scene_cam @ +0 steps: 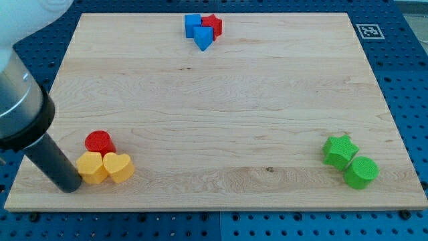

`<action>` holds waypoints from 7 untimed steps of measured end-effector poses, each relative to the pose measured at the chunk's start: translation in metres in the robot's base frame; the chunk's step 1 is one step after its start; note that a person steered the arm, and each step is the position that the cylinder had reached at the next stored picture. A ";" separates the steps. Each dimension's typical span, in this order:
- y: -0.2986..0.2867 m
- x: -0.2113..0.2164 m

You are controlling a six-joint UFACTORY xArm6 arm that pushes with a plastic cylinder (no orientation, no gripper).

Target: Move the yellow hexagon along with yellow heart slightly right

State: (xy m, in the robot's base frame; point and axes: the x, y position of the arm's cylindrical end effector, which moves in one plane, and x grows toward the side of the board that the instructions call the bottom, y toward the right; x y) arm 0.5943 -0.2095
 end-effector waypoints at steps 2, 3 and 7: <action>0.012 0.000; 0.004 -0.010; 0.025 -0.022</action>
State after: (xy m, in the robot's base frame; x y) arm 0.5719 -0.1844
